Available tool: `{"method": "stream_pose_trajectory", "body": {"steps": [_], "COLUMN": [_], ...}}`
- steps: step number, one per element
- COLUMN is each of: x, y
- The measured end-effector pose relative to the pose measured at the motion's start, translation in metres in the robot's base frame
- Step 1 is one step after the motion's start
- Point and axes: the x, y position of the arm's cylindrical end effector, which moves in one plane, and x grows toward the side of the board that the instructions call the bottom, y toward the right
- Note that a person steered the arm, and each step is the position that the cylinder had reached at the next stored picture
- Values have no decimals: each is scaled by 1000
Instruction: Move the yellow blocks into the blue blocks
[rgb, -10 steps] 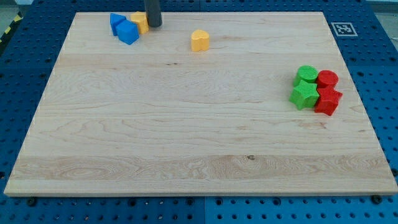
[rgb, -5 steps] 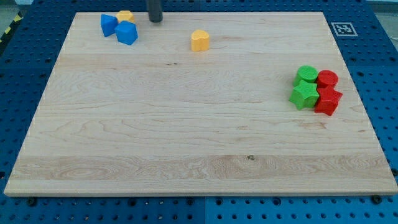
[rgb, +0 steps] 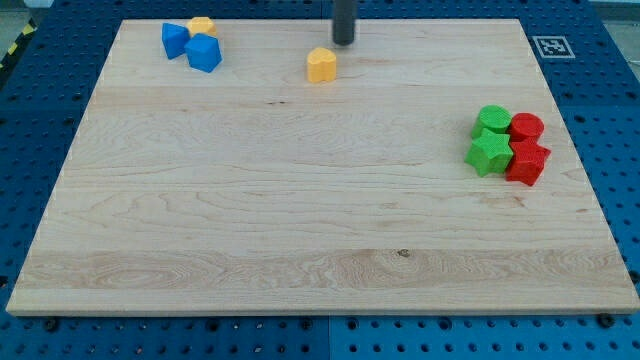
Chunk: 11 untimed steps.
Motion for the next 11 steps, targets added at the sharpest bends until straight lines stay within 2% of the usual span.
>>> {"method": "stream_pose_trajectory", "body": {"steps": [1, 2, 3, 6, 8, 9, 11], "x": [31, 61, 63, 63, 61, 61, 84], "y": [34, 43, 46, -20, -31, -62, -65]}}
